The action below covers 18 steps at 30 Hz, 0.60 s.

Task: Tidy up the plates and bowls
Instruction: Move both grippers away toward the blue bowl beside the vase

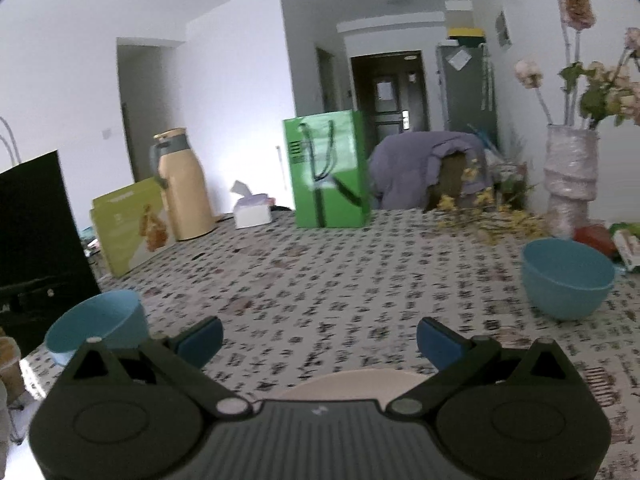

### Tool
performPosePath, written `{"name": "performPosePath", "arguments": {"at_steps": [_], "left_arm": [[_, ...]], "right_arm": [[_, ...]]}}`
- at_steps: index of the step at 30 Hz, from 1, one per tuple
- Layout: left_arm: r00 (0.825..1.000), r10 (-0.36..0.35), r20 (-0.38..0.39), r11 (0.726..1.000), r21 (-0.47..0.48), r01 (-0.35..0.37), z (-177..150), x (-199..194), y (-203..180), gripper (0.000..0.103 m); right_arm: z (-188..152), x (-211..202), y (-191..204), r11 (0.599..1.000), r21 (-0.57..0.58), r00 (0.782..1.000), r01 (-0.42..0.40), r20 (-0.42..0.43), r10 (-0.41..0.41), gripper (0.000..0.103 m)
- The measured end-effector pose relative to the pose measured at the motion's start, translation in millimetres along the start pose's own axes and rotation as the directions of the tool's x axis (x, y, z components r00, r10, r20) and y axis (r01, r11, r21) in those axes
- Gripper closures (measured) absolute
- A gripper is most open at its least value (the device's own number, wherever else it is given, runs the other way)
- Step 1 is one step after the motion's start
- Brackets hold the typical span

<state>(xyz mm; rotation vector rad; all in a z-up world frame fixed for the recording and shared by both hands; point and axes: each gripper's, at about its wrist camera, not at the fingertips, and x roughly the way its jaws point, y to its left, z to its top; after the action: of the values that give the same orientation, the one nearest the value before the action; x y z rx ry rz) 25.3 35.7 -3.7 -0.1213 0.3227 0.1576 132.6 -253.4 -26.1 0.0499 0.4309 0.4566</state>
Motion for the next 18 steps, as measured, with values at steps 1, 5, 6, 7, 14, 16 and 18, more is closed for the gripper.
{"name": "performPosePath", "arguments": {"at_steps": [1, 5, 6, 7, 14, 16, 18], "left_arm": [[1.0, -0.005, -0.002, 1.0, 0.003, 0.005, 0, 2, -3, 0.0], [1.0, -0.022, -0.005, 1.0, 0.012, 0.022, 2, 10, -15, 0.0], [1.0, -0.027, -0.006, 1.0, 0.014, 0.027, 2, 11, -18, 0.0], [0.999, -0.032, -0.006, 0.999, 0.016, 0.032, 2, 13, -21, 0.0], [0.998, -0.059, -0.012, 0.998, 0.023, 0.059, 2, 23, -38, 0.0], [0.998, -0.066, -0.008, 0.997, 0.024, 0.066, 1, 25, -41, 0.0], [0.997, -0.076, -0.006, 0.997, 0.026, 0.076, 0, 27, -46, 0.0]], "right_arm": [[0, -1, -5, 1.0, 0.003, 1.0, 0.01, 0.003, -0.01, 0.0], [-1, -5, -20, 0.999, 0.008, 0.999, 0.046, 0.014, -0.046, 0.0], [-1, -7, -25, 0.998, 0.01, 0.998, 0.054, 0.018, -0.054, 0.0], [-1, -8, -29, 0.998, 0.012, 0.998, 0.061, 0.021, -0.061, 0.0], [-6, -17, -52, 0.995, 0.011, 0.995, 0.096, 0.036, -0.097, 0.0], [-8, -19, -58, 0.994, 0.014, 0.993, 0.109, 0.049, -0.11, 0.0], [-11, -21, -63, 0.993, 0.016, 0.991, 0.12, 0.063, -0.12, 0.0]]}}
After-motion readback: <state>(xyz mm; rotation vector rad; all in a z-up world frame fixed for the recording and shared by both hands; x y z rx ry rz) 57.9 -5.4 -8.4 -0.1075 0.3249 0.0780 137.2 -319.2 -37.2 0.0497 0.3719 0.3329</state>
